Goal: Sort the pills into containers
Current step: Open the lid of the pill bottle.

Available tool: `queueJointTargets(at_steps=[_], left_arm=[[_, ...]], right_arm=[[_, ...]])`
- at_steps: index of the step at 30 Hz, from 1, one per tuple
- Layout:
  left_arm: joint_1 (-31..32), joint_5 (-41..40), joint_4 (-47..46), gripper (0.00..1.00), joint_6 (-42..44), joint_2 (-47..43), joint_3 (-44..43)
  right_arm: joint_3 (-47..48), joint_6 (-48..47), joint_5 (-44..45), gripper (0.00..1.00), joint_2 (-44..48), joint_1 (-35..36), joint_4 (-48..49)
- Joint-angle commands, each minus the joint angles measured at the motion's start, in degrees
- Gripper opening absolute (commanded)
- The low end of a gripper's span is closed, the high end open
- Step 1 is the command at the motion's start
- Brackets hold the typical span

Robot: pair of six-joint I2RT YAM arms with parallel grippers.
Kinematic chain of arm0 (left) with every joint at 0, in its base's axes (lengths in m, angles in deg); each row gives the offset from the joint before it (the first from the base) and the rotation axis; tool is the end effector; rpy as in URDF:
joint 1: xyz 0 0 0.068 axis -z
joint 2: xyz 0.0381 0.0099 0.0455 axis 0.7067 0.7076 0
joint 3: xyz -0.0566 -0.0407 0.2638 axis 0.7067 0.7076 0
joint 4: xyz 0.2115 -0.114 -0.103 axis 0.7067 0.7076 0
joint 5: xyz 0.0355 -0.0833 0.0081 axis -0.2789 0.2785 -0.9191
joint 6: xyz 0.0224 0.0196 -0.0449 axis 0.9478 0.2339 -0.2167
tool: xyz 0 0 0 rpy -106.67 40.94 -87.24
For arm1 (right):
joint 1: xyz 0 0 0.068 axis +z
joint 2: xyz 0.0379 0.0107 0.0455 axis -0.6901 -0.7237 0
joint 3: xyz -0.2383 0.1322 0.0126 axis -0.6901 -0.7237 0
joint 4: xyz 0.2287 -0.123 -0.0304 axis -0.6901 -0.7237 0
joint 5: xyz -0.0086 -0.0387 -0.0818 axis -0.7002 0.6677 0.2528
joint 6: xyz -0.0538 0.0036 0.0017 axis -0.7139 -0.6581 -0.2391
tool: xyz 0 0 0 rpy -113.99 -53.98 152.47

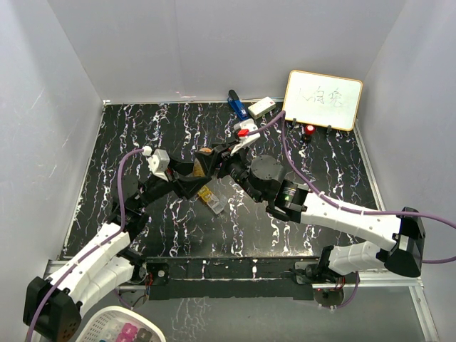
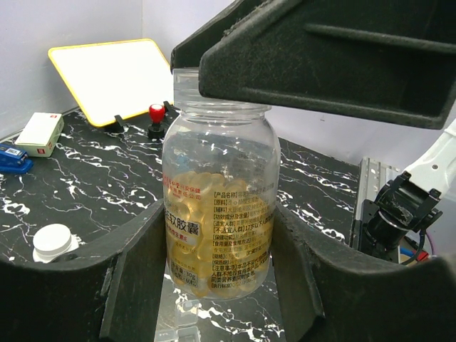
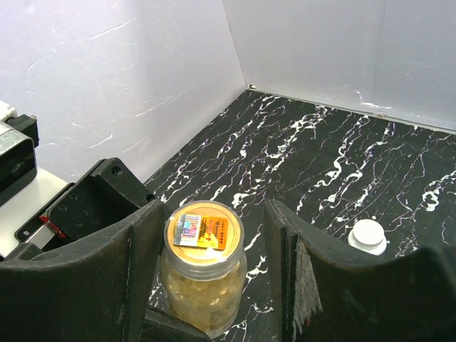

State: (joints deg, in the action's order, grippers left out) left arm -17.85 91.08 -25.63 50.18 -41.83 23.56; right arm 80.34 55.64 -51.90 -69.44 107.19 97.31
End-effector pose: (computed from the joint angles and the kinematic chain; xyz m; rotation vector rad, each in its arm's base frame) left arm 0.1539 -0.1013 0.3135 0.6525 1.1761 -1.0240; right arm 0.1452 0.2597 0.3889 -0.3245 1.5301 0.7708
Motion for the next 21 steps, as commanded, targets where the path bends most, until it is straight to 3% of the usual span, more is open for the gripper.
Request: queueJointTargets(at_steps=[1, 9, 21], left_arm=[[0.22, 0.90, -3.22, 0.00, -0.21, -1.79, 0.47], [0.21, 0.55, -3.47, 0.00, -0.30, -1.60, 0.68], [0.17, 2.38, -4.51, 0.00, -0.74, -1.39, 0.79]], right_arm=[[0.34, 0.61, -0.24, 0.56, -0.16, 0.08, 0.72], [0.59, 0.53, -1.21, 0.54, -0.49, 0.08, 0.68], [1.41, -0.30, -6.02, 0.16, 0.73, -0.62, -0.90]])
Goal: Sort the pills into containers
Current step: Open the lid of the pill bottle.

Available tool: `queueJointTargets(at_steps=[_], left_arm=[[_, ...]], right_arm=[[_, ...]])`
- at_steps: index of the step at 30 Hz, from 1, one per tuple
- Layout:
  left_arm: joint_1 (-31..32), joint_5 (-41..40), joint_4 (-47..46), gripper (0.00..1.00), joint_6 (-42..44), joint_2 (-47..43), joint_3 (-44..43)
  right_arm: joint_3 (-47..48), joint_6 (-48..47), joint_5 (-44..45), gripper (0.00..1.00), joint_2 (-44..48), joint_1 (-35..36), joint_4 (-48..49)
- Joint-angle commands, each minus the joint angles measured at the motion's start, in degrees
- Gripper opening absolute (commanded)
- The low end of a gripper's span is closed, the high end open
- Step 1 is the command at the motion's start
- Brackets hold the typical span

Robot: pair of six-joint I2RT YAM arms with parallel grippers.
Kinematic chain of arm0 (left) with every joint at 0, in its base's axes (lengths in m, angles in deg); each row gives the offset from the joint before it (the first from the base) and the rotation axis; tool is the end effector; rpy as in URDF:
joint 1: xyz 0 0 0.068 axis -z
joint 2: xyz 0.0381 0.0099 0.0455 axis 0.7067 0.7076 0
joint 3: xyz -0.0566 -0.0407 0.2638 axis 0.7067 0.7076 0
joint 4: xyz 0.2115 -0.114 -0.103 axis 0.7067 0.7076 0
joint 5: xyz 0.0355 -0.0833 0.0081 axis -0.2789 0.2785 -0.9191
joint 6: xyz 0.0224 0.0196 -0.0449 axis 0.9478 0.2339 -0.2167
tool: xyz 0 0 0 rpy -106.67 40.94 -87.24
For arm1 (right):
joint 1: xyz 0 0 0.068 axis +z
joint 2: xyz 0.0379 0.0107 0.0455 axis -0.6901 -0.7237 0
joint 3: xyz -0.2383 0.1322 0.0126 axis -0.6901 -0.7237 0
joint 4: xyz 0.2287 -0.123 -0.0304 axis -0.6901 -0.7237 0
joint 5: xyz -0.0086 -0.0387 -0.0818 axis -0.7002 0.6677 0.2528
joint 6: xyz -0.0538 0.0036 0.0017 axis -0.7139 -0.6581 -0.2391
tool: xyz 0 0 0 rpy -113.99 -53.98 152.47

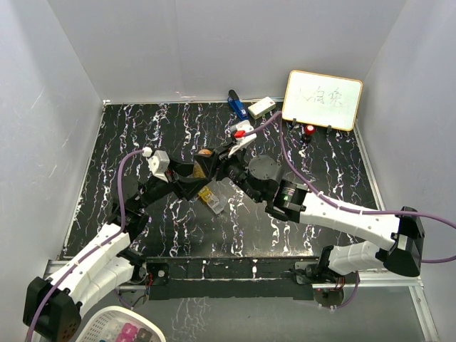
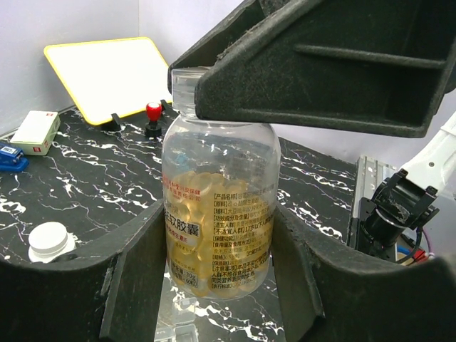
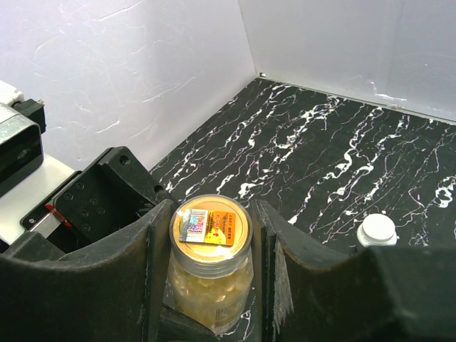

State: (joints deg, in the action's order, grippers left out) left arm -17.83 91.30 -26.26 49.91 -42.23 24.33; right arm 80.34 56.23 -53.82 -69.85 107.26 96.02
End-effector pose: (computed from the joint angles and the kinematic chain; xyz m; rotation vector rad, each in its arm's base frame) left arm 0.1523 -0.1006 0.3110 0.6539 1.1727 -1.0298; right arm 0.1451 0.2627 0.3846 -0.3605 1.5536 0.7887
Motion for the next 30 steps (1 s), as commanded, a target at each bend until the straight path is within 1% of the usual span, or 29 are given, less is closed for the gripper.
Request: queueJointTargets(at_steps=[1, 3, 6, 9, 11, 14, 16, 22, 25, 28, 30], left_arm=[[0.19, 3.34, -4.57, 0.00, -0.91, -0.82, -0.15], [0.20, 6.38, -6.24, 0.00, -2.08, -0.25, -0.84], [0.20, 11.75, -10.52, 0.00, -4.99, 0.98, -1.63], [0.18, 16.23, -17.84, 0.00, -9.94, 2.87, -2.04], [0.20, 18.69, -23.02, 0.00, -13.49, 4.43, -2.28], [0.19, 21.60, -31.47, 0.00, -18.82, 6.55, -2.64], [0.20, 22.82, -36.03, 0.00, -22.36, 7.80, -2.90], [0.26, 23.99, -47.37, 0.00, -30.45, 10.85, -2.69], [0.27, 24.03, -52.06, 0.00, -33.92, 12.43, -2.65], [0.29, 24.12, -57.70, 0.00, -38.17, 14.20, -2.89], [0.35, 24.27, -61.01, 0.00, -41.16, 15.19, -3.23]], right_arm=[[1.47, -0.57, -6.79, 0.13, 1.53, -1.32, -0.15], [1.30, 1.45, -13.47, 0.09, 2.57, -3.81, -1.05], [-0.07, 5.99, -27.34, 0.06, 4.44, -10.32, -0.82], [-2.03, 9.59, -38.41, 0.03, 5.73, -16.28, 1.81], [-2.78, 10.88, -43.34, 0.02, 6.07, -18.71, 3.15], [-3.59, 12.53, -49.07, 0.00, 5.84, -21.22, 5.04], [-4.68, 14.64, -52.98, 0.00, 5.63, -22.77, 8.45], [-7.44, 20.46, -59.24, 0.00, 3.53, -24.66, 20.18], [-7.33, 23.03, -62.75, 0.00, 0.66, -24.85, 26.08], [-7.15, 26.47, -67.56, 0.00, -2.31, -25.14, 33.46], [-6.98, 28.73, -71.98, 0.00, -4.12, -25.41, 40.20]])
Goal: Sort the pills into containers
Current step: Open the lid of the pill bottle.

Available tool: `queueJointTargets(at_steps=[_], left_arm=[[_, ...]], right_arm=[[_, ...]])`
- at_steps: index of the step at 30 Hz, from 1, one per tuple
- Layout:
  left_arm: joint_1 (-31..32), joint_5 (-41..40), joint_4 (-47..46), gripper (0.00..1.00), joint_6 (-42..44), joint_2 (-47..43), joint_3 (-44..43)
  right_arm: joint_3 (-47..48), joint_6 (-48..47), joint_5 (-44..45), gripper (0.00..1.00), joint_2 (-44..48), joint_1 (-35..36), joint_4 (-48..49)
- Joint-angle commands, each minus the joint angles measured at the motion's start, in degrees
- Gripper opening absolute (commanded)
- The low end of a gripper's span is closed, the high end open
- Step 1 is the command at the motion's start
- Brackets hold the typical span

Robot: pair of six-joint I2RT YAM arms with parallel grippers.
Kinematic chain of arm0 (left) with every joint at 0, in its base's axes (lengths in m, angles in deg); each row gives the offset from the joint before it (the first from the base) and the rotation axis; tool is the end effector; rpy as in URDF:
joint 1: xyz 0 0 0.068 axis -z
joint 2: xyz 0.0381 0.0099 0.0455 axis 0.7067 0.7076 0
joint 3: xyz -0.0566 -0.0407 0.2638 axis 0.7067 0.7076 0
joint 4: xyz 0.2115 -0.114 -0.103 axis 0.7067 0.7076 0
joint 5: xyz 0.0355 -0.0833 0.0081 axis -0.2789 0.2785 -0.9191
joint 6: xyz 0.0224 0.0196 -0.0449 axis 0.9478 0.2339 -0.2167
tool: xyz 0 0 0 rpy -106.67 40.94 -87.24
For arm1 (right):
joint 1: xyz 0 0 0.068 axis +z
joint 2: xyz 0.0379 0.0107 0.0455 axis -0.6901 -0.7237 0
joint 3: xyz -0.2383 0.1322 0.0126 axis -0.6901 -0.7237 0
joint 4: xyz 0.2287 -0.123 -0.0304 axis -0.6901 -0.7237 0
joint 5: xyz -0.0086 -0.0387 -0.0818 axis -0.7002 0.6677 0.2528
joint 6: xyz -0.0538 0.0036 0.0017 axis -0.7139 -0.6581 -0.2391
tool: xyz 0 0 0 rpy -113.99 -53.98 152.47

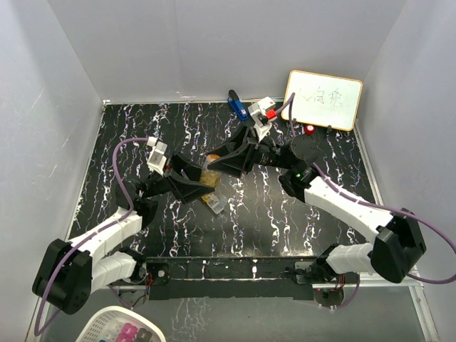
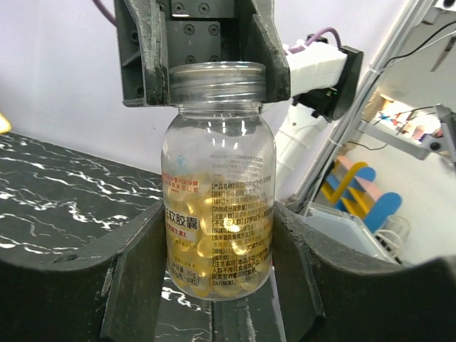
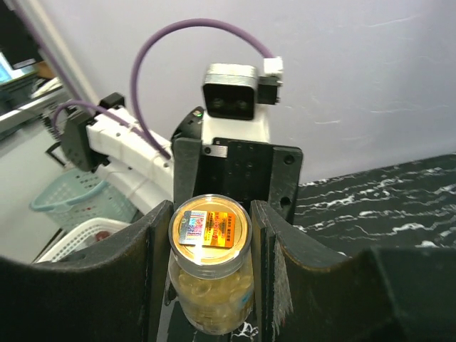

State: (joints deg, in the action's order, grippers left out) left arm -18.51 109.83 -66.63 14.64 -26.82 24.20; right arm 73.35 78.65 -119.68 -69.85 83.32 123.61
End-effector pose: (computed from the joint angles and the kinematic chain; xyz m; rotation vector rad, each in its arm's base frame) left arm 0.1589 -0.1108 0.3201 0.7815 1.0040 -1.5710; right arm 0.2034 0.2009 0.3884 -0.7873 1.2451 1.5727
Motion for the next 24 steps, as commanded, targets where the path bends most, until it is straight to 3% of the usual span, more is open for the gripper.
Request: queueJointTargets(at_steps=[1, 12, 24], left_arm=[[1.05, 5.78, -20.99, 0.00, -6.54, 0.05, -3.37], [1.40, 6.86, -21.06, 0.00, -7.91, -1.49, -3.78], [1.58, 7.62, -21.12, 0.00, -7.61, -0.98, -3.93]], right_arm=[[0.28, 7.22, -7.63, 0.00, -4.94, -1.50, 14.92], [4.33, 10.96, -18.13, 0.00, -9.13, -1.87, 25.63], [9.41, 42.90, -17.92, 0.16, -21.92, -1.83, 62.72]])
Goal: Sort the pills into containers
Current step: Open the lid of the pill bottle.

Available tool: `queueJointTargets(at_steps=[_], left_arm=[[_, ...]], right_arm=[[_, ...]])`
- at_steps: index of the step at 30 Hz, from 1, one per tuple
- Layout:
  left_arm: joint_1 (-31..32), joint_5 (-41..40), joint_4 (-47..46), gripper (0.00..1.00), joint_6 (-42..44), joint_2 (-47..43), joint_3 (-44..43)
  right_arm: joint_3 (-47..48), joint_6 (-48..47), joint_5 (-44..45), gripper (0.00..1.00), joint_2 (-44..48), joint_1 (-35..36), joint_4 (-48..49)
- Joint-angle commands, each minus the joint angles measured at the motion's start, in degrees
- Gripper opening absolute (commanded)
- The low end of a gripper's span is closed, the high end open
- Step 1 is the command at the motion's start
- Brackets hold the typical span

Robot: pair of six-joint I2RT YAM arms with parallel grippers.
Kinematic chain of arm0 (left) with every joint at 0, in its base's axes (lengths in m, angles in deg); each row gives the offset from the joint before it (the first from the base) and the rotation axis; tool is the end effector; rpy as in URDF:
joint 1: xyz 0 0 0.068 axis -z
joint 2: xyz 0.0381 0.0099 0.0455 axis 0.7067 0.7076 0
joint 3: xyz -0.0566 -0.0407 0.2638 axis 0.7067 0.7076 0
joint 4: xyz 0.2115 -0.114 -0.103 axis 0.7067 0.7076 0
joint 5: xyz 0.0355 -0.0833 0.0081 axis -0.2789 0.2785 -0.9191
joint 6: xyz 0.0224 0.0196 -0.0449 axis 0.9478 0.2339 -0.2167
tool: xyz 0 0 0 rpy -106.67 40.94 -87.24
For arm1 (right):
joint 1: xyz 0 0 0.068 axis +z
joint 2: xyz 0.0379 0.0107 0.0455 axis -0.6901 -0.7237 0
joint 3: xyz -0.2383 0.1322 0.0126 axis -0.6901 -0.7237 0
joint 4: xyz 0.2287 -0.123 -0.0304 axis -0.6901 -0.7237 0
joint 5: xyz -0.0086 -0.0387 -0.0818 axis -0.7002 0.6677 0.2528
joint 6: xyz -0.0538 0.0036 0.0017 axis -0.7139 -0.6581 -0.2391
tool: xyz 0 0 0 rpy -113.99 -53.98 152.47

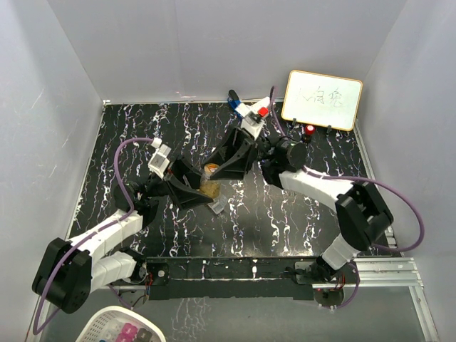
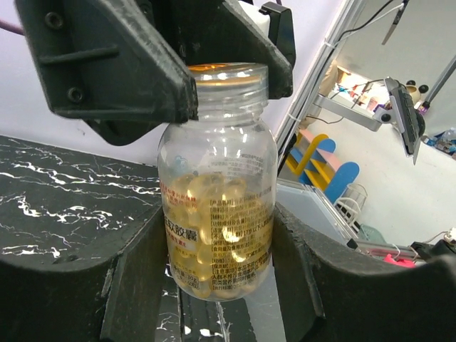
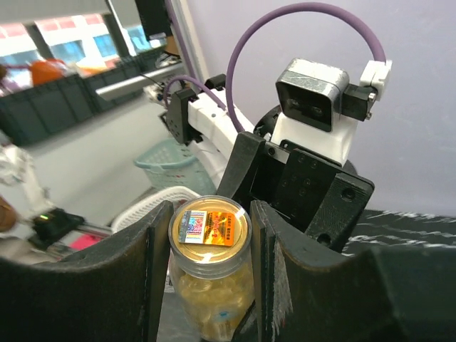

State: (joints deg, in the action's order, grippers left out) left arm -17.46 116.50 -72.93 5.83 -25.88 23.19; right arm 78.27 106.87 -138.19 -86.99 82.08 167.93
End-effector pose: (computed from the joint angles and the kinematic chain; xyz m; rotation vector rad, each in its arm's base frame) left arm 0.1503 -0.1128 0.3267 0.9045 0.9938 -1.6915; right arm 0.2264 0.2200 0.3831 -1.0724 0.9430 1.8895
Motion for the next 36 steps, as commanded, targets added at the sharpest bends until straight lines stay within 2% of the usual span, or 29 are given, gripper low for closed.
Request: queueJointTargets(at_steps=[1, 3, 7, 10, 15, 18, 20, 23, 26, 29, 31, 36], left_arm=[[0.53, 0.90, -14.76, 0.00, 1.26, -1.96, -2.86], [0.53, 0.96, -14.75, 0.00, 1.33, -2.09, -2.62], [0.53, 0.84, -13.81, 0.00, 2.20, -2.73, -2.21], [0.52, 0.58, -10.92, 0.00, 4.19, -3.90, -2.10], [0.53, -0.19, -4.73, 0.00, 8.58, -6.27, -2.34], [0.52, -1.25, 0.06, 0.00, 11.80, -7.56, -2.49], [0.52, -2.34, 4.27, 0.00, 15.14, -8.58, -2.61], [0.53, -5.99, 14.97, 0.00, 22.51, -11.43, -3.06], [0.53, -11.15, 29.30, 0.00, 31.59, -15.22, -4.23], [0.56, -16.94, 41.66, 0.00, 40.75, -18.24, -5.97], [0.61, -22.05, 46.73, 0.00, 45.47, -19.92, -6.12], [0.70, -30.83, 50.24, 0.00, 50.94, -20.98, -4.87]], right_arm=[[5.39, 16.45, 0.50, 0.16, -5.92, -0.60, 19.83], [6.17, 17.09, 0.42, 0.20, -6.82, -0.57, 19.97], [5.16, 15.29, 0.02, 0.45, -5.21, -0.56, 17.70], [2.88, 8.92, -0.05, 0.60, -1.68, -0.59, 10.39], [-0.57, -4.84, 0.93, 0.72, 6.05, -0.57, -6.11], [-1.54, -14.07, 2.61, 0.75, 11.16, -0.48, -17.67], [-1.44, -24.01, 5.20, 0.76, 15.81, -0.46, -28.90], [0.21, -38.28, 14.30, 0.78, 22.00, 0.15, -50.87], [3.19, -47.59, 27.48, 0.77, 26.18, 1.77, -65.85], [4.67, -51.37, 40.16, 0.75, 28.91, 3.86, -72.46], [5.17, -52.73, 47.07, 0.73, 29.86, 5.10, -74.90], [6.90, -55.78, 59.92, 0.69, 28.54, 10.48, -78.65]])
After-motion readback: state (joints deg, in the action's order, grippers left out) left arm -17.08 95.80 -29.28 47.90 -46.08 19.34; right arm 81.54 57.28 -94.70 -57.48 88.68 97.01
